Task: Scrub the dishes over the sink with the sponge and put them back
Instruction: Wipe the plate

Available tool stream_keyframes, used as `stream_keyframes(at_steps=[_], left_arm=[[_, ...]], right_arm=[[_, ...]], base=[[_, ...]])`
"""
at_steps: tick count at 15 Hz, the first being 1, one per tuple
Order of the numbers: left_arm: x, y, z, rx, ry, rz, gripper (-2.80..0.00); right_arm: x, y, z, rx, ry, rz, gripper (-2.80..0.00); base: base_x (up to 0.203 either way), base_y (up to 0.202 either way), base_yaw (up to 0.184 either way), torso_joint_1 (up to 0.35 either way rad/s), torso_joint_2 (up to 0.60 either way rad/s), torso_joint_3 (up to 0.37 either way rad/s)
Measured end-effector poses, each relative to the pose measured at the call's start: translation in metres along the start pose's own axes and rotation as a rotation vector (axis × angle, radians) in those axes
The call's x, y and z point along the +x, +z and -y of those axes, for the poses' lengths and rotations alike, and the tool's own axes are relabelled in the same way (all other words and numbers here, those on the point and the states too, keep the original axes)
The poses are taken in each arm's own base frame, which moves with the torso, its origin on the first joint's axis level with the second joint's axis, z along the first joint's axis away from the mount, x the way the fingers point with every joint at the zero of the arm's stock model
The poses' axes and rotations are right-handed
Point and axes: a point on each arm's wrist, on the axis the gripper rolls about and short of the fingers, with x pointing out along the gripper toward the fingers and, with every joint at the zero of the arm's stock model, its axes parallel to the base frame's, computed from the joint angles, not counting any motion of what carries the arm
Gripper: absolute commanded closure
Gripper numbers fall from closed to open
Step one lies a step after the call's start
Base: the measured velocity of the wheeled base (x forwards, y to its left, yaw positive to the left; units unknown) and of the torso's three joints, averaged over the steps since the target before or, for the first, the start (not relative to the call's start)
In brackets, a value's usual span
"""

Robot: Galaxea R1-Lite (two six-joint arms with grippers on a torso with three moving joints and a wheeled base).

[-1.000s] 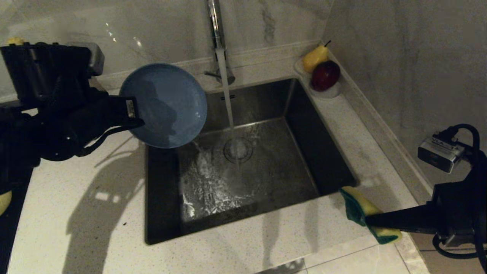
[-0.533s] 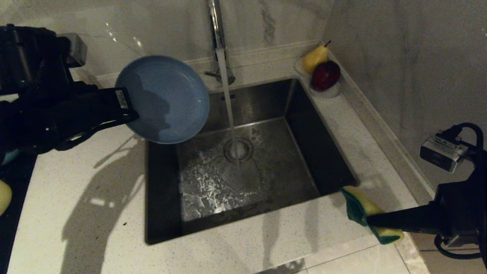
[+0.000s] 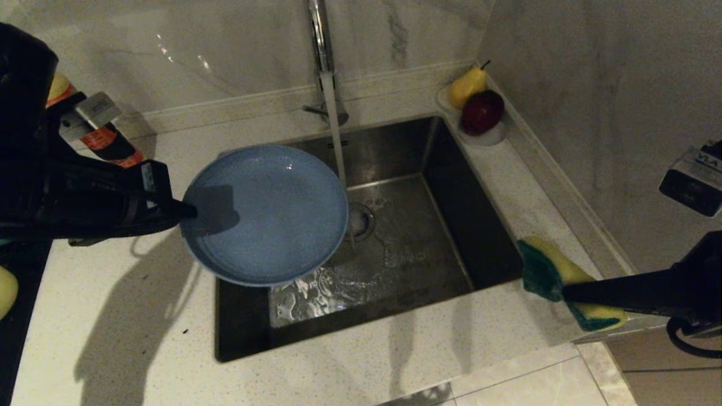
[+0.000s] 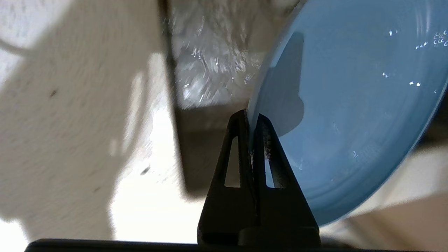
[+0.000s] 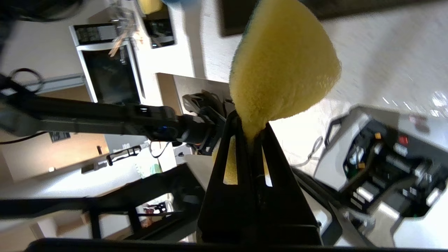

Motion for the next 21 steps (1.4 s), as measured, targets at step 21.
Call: stream_keyframes(at_steps=[21], left_arm=[[0.024,-0.125,-0.029,0.425,-0.074,-0.193,0.00]], right_arm=[[0.127,0.043,-0.063,0.061,0.057,-0.463,0.00]], base=[[0.000,0.000,0.000,0.000,0.00,0.000]])
